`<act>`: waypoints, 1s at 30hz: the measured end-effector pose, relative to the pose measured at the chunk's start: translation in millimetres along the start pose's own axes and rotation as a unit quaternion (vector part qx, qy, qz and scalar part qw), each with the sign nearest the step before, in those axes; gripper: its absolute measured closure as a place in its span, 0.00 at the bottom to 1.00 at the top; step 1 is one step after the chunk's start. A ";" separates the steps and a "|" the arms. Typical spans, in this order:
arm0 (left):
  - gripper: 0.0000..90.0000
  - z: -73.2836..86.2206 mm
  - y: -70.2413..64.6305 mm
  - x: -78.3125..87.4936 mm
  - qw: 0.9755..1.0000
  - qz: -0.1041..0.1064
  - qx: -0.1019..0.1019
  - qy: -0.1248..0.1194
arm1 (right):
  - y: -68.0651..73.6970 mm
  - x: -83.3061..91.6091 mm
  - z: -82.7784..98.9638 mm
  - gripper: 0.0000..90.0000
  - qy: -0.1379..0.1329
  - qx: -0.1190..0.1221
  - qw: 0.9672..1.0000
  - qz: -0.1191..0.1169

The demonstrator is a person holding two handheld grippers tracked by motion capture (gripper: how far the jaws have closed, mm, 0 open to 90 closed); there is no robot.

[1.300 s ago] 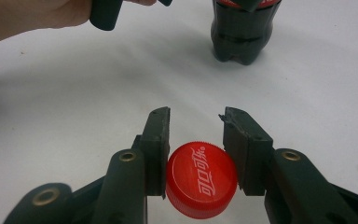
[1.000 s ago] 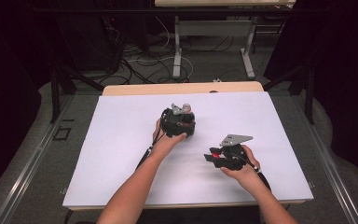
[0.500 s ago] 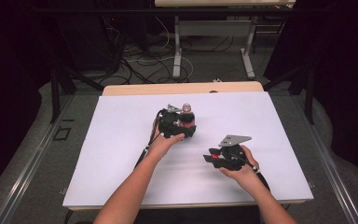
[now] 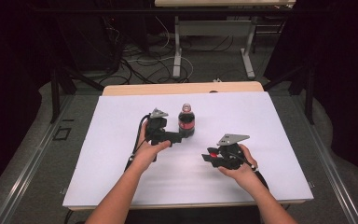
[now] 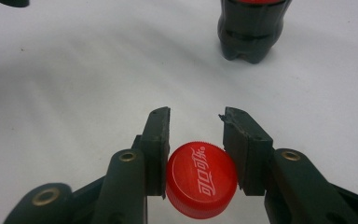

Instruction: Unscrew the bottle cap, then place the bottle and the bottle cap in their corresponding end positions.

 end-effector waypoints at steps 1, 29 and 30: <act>0.04 0.0 1.6 4.4 1.000 -0.002 -0.001 -0.006 | 0.2 -0.9 -1.4 0.68 -0.004 0.002 1.000 0.000; 0.01 14.2 63.0 64.4 0.997 -0.064 0.038 -0.013 | 16.5 -49.9 -36.1 0.68 0.028 0.021 0.998 -0.046; 0.01 15.0 63.6 64.3 0.997 -0.064 0.041 -0.011 | 17.3 -53.4 -36.8 0.68 0.021 0.020 0.999 -0.043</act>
Point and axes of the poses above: each handheld gripper's, and its own axes: x roughly backward along the jaws, z roughly out of its underside, y roughly to its left, the point moved 8 cm from there along -x, roughly forward along the jaws, and after that the axes turned 12 degrees about x, right-handed, at the moved point
